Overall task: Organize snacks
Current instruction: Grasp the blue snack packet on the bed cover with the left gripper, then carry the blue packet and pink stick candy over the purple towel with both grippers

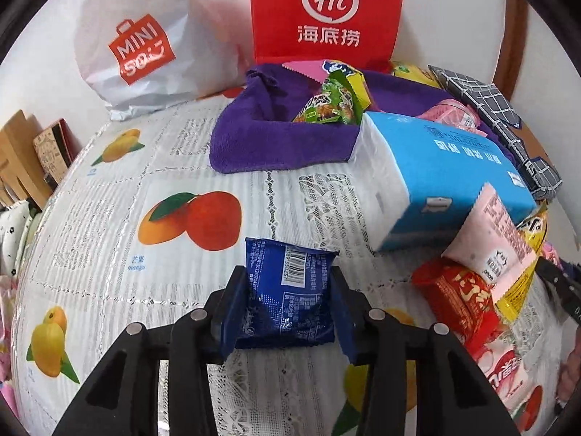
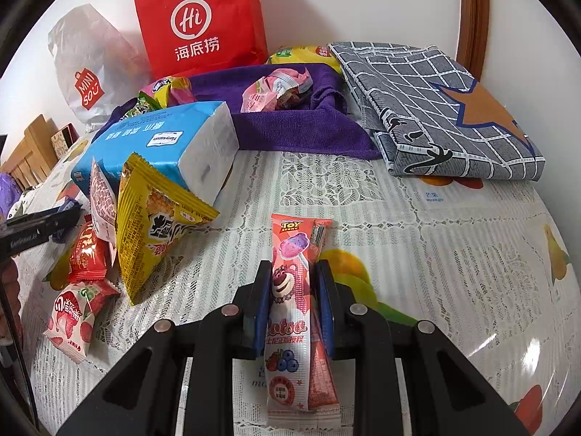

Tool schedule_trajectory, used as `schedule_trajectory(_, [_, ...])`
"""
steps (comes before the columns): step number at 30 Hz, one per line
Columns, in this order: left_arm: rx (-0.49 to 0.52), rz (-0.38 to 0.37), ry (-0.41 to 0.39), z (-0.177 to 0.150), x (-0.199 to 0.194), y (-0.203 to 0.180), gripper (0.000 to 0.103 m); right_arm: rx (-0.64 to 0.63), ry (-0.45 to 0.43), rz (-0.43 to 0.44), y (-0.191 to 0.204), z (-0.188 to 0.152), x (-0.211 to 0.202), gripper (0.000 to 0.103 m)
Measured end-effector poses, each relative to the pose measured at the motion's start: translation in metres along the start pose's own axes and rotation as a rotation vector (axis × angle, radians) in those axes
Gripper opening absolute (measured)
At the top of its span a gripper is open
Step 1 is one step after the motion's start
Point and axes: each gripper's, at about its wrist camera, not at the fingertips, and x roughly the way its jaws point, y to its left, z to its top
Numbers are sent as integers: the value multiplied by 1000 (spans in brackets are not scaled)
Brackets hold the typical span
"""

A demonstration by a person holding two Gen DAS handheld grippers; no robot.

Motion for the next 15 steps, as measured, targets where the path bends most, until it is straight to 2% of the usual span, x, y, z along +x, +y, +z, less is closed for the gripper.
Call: schedule_trajectory(15, [-15, -15, -6, -1, 0, 1, 46, -6, 3, -3, 0, 0, 1, 24])
